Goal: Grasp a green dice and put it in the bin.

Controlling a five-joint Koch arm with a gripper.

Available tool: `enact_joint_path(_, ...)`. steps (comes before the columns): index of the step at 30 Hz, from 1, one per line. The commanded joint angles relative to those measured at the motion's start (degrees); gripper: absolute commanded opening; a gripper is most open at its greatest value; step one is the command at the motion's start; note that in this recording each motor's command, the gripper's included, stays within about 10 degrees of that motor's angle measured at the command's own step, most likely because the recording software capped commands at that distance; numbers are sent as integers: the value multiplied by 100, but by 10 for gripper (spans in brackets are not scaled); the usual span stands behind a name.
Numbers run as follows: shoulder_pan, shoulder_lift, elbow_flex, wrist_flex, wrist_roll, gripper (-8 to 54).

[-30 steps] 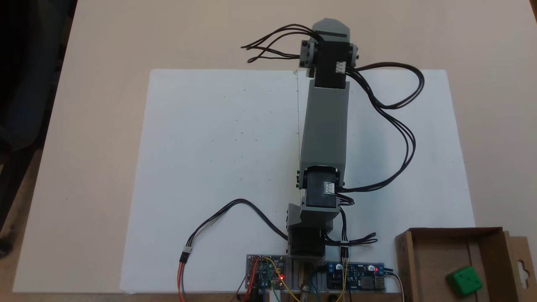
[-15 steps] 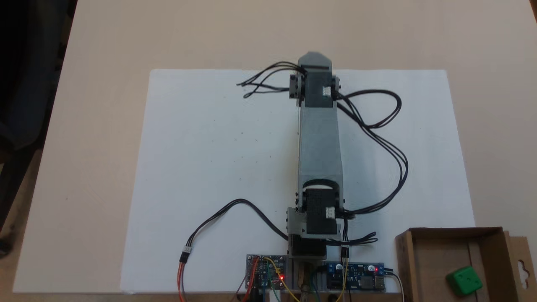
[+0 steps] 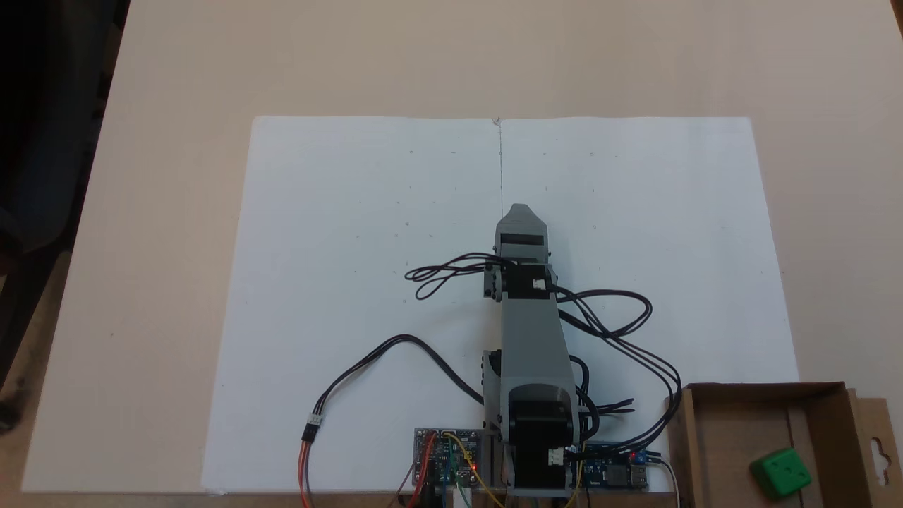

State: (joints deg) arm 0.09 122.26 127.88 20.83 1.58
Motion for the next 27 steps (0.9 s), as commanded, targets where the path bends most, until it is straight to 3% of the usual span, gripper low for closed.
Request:
enact_joint_path(1,-35,246,44,-947,-316,444)
enact_joint_path(22,79,1336,3347,-5140,-545,445)
enact_joint_path(27,79,1345,3426,-6634,-554,455)
